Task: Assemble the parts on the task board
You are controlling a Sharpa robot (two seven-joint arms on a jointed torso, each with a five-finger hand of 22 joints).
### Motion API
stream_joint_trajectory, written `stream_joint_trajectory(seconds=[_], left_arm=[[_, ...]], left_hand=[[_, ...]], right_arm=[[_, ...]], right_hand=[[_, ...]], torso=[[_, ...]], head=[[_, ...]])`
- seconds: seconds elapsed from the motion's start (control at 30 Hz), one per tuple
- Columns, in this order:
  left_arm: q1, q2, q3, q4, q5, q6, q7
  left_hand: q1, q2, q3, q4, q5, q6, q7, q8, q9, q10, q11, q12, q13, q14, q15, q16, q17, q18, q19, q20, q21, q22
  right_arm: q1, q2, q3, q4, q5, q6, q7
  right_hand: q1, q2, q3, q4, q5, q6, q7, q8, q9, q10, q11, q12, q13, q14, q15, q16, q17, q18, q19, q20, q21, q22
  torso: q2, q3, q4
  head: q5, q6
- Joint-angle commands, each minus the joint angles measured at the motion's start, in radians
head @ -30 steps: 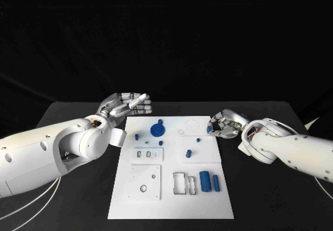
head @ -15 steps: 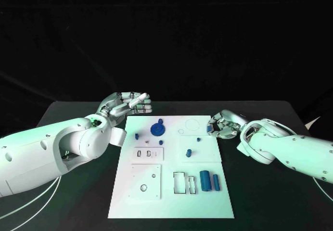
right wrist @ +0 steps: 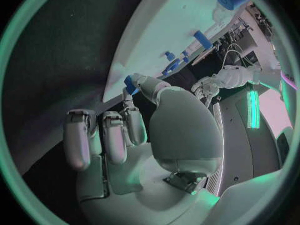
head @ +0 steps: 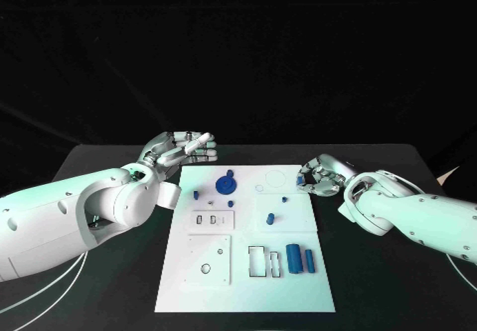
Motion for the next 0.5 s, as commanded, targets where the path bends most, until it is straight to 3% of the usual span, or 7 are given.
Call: stream_joint_trajectory(seconds=[0.03, 0.17, 0.4, 0.5], left_arm=[[0.0, 0.001, 0.001, -0.003, 0.002, 0.017, 0.007], [0.0, 0.001, 0.001, -0.012, 0.003, 0.016, 0.006], [0.0, 0.011, 0.0, -0.034, 0.007, 0.017, 0.005], [0.0, 0.02, -0.001, -0.047, 0.01, 0.019, 0.004]], left_hand=[[0.0, 0.01, -0.005, 0.0, -0.005, -0.009, -0.001, -0.002, 0.001, -0.006, 0.0, -0.002, -0.001, -0.007, -0.002, -0.006, 0.001, 0.011, 0.001, 0.004, -0.005, -0.001], [0.0, 0.01, -0.005, 0.0, -0.005, -0.009, -0.001, -0.002, 0.001, -0.006, 0.0, -0.002, -0.001, -0.007, -0.002, -0.006, 0.001, 0.011, 0.001, 0.004, -0.005, -0.001], [0.0, 0.011, -0.008, 0.0, -0.005, -0.01, 0.0, -0.002, 0.003, -0.007, 0.0, -0.002, -0.001, -0.008, -0.002, -0.007, 0.003, 0.011, 0.001, 0.004, -0.005, -0.002], [0.0, 0.011, -0.008, 0.0, -0.005, -0.01, 0.0, -0.002, 0.003, -0.007, 0.0, -0.002, -0.001, -0.008, -0.002, -0.007, 0.003, 0.011, 0.001, 0.004, -0.005, -0.002]], right_arm=[[0.001, -0.004, 0.001, 0.027, 0.005, -0.069, -0.015], [0.012, -0.007, 0.001, 0.071, -0.011, -0.072, -0.05], [0.028, 0.016, 0.002, 0.146, -0.065, -0.054, -0.122], [0.031, 0.05, 0.002, 0.167, -0.094, -0.039, -0.16]], right_hand=[[-0.007, 0.027, 0.011, 0.003, 0.015, 0.012, -0.013, 0.016, 0.027, 0.007, -0.003, 0.003, 0.067, 0.104, -0.008, 0.006, 0.263, -0.018, 0.036, -0.01, 0.005, 0.199], [-0.01, 0.027, 0.012, 0.003, 0.016, 0.009, -0.013, 0.016, 0.028, 0.004, -0.003, -0.001, 0.064, 0.104, -0.009, 0.006, 0.263, -0.018, 0.035, -0.01, 0.004, 0.198], [-0.01, 0.027, 0.013, 0.001, 0.014, 0.007, -0.013, 0.016, 0.03, 0.002, -0.003, -0.003, 0.061, 0.104, -0.009, 0.006, 0.263, -0.018, 0.035, -0.011, 0.003, 0.198], [-0.016, 0.023, 0.011, 0.0, 0.007, 0.006, -0.013, 0.017, 0.032, -0.001, -0.003, -0.005, 0.059, 0.104, -0.009, 0.006, 0.263, -0.017, 0.033, -0.011, 0.001, 0.196]], torso=[[-0.004, -0.0012, -0.0023], [-0.008, -0.0034, -0.0049], [-0.016, -0.0099, -0.0028], [-0.02, -0.0126, -0.0009]], head=[[0.003, 0.0], [0.005, 0.0], [0.01, -0.006], [0.024, -0.01]])
